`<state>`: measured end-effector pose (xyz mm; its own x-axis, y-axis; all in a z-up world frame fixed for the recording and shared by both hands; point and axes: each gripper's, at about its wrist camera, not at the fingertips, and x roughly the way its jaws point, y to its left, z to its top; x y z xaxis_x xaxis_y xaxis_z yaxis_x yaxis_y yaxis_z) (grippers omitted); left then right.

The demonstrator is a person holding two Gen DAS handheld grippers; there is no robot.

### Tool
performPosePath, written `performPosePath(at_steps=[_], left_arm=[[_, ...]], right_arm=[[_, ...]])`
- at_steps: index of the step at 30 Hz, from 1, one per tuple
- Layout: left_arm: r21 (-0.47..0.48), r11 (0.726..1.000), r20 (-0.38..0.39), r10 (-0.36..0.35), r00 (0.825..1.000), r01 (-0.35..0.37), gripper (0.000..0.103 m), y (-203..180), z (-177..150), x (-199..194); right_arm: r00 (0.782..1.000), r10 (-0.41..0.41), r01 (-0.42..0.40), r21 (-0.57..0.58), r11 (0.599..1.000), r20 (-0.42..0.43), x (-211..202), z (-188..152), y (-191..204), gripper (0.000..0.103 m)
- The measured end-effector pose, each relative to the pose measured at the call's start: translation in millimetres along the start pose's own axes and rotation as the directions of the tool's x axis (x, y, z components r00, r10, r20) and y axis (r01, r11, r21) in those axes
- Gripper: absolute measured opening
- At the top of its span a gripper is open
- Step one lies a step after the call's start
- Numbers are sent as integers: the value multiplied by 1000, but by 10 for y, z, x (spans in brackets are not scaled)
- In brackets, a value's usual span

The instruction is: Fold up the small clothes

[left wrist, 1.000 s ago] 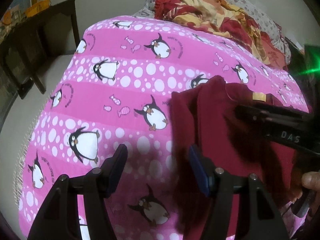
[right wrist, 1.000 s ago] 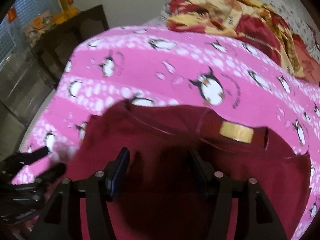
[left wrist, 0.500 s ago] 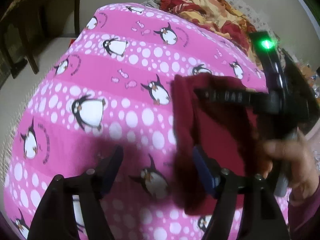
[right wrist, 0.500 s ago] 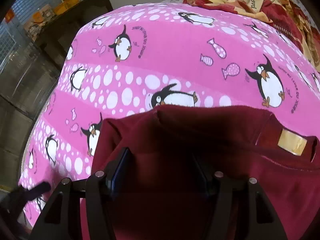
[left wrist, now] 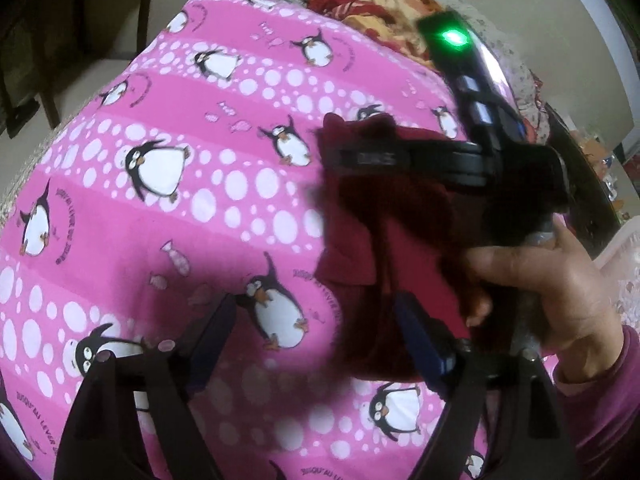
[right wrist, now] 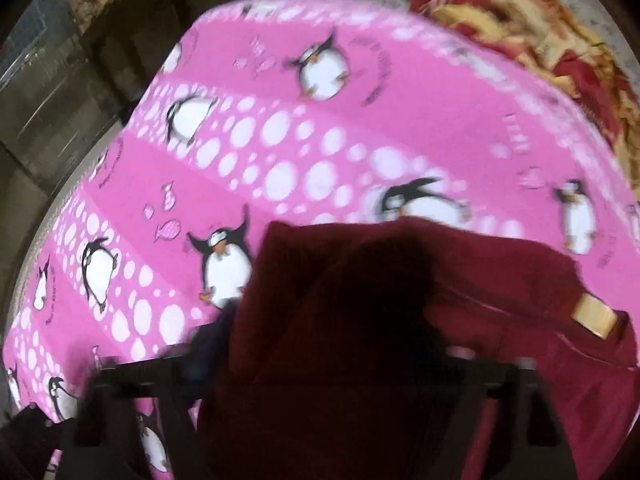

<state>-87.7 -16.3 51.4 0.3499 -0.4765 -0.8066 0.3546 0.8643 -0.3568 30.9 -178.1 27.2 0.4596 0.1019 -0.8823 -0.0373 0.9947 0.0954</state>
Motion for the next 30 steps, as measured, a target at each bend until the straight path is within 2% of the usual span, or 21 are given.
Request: performPosePath(at_steps=[1, 2, 3, 7, 11, 15, 17, 19, 21, 22, 23, 24, 25, 26, 28, 30], left_arm=[[4, 1000, 6, -20, 1000, 20, 88, -20, 8, 1], [3, 999, 4, -39, 999, 39, 89, -32, 17, 5], [-1, 998, 1, -60, 998, 60, 89, -50, 27, 1], [25, 991, 43, -130, 991, 129, 90, -170, 46, -126], [81, 980, 44, -188, 981, 184, 100, -325, 48, -141], [136, 984, 26, -116, 993, 111, 100, -429, 106, 117], [116, 989, 15, -90, 996, 88, 100, -390, 158, 278], [75, 993, 2, -96, 995, 96, 99, -341, 210, 418], [41, 989, -28, -144, 989, 145, 82, -322, 234, 492], [29, 982, -47, -184, 982, 186, 57, -333, 236, 508], [28, 978, -51, -203, 978, 205, 45, -355, 230, 501], [31, 979, -35, -202, 979, 203, 41, -375, 215, 474], [40, 979, -18, -199, 980, 200, 33, -400, 189, 438], [57, 979, -1, -196, 981, 196, 28, -438, 149, 390], [68, 981, 20, -184, 983, 182, 26, -460, 113, 348], [64, 982, 23, -178, 984, 176, 26, -457, 81, 341]], right_arm=[[999, 42, -42, 25, 999, 8, -66, -21, -80, 44], [995, 101, -102, 69, 992, 15, -143, -33, -194, 26], [991, 130, -132, 98, 986, 23, -201, -44, -276, 24], [980, 189, -195, 150, 969, 56, -381, -84, -496, 22], [970, 237, -244, 182, 952, 62, -395, -118, -576, 22], [969, 238, -246, 155, 957, 65, -486, -134, -536, 21], [969, 237, -244, 143, 959, 65, -553, -142, -566, 21], [970, 237, -243, 139, 960, 60, -582, -151, -603, 21], [968, 245, -249, 142, 958, 47, -556, -146, -611, 21], [968, 246, -250, 143, 958, 41, -548, -151, -622, 21], [968, 249, -250, 144, 957, 29, -513, -143, -616, 21], [968, 249, -250, 146, 957, 23, -477, -132, -601, 22], [966, 257, -257, 157, 954, 16, -441, -117, -602, 23], [962, 274, -270, 175, 947, 6, -405, -100, -606, 23], [960, 279, -270, 210, 940, -13, -349, -64, -602, 34], [965, 262, -252, 213, 944, -17, -315, -20, -561, 61]])
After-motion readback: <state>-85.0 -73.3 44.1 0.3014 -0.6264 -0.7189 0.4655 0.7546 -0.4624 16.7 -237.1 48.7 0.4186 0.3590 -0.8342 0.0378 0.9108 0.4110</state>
